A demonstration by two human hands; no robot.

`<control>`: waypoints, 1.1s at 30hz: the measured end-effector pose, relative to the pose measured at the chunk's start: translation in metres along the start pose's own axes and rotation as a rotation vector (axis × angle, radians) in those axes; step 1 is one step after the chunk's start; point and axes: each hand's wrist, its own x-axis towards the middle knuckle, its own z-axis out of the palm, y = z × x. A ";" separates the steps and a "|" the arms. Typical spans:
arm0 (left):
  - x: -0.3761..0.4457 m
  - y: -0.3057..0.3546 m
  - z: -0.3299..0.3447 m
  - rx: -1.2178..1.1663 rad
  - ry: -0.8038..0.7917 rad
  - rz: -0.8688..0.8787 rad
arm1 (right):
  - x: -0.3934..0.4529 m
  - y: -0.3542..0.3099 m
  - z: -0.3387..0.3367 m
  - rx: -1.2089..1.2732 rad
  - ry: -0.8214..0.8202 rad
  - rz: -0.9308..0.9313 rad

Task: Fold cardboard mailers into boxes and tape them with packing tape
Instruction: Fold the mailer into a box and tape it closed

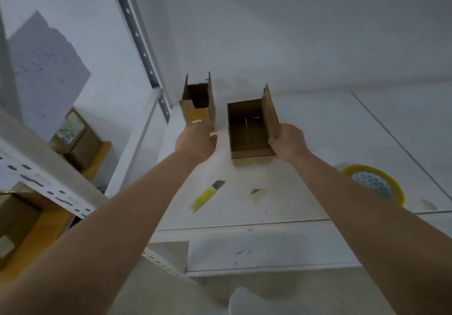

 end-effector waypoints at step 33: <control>0.076 -0.071 -0.017 0.327 -0.027 0.240 | 0.089 -0.050 0.043 -0.130 0.022 -0.107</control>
